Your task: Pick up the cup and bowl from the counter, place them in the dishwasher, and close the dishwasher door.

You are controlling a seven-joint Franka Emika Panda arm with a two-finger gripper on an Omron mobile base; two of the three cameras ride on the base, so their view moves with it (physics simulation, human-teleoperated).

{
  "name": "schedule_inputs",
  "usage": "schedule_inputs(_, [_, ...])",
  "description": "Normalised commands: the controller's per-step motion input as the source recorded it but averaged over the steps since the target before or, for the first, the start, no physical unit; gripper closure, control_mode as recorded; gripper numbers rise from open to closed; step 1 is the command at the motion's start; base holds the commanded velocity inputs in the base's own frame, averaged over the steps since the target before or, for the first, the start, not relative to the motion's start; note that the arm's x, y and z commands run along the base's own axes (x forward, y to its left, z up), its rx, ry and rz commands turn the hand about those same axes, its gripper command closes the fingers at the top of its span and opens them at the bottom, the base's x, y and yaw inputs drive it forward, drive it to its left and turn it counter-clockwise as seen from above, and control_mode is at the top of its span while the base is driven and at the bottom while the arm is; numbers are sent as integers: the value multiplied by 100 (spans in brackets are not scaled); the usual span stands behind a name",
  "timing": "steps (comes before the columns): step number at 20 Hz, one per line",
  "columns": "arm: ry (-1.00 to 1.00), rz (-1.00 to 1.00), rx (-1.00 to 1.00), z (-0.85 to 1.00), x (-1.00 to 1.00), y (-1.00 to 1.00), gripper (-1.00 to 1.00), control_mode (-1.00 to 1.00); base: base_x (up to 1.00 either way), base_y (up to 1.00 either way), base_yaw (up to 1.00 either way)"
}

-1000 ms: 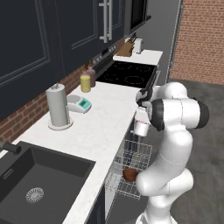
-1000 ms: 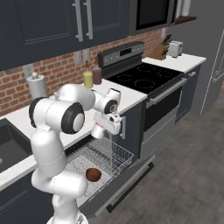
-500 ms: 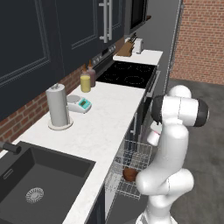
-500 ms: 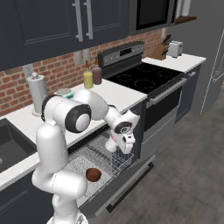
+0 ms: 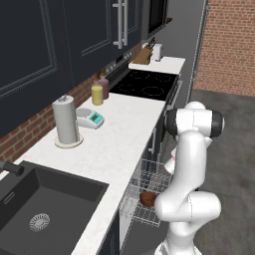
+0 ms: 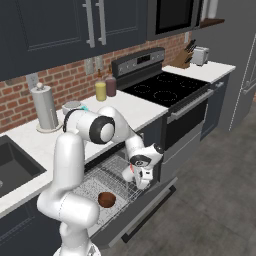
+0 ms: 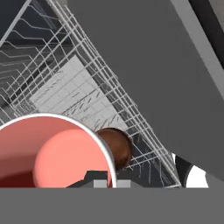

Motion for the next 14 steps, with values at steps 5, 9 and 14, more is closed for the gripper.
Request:
schedule_inputs(5, [0, -19, 8, -61, 44, 32, 100, -100, 0, 0, 0])
schedule_inputs(9, [1, -18, 4, -55, 45, 43, 100, -100, 0, 0, 0])
schedule_inputs(14, [3, -15, 1, -52, 34, 40, 100, -100, 0, 0, 0])
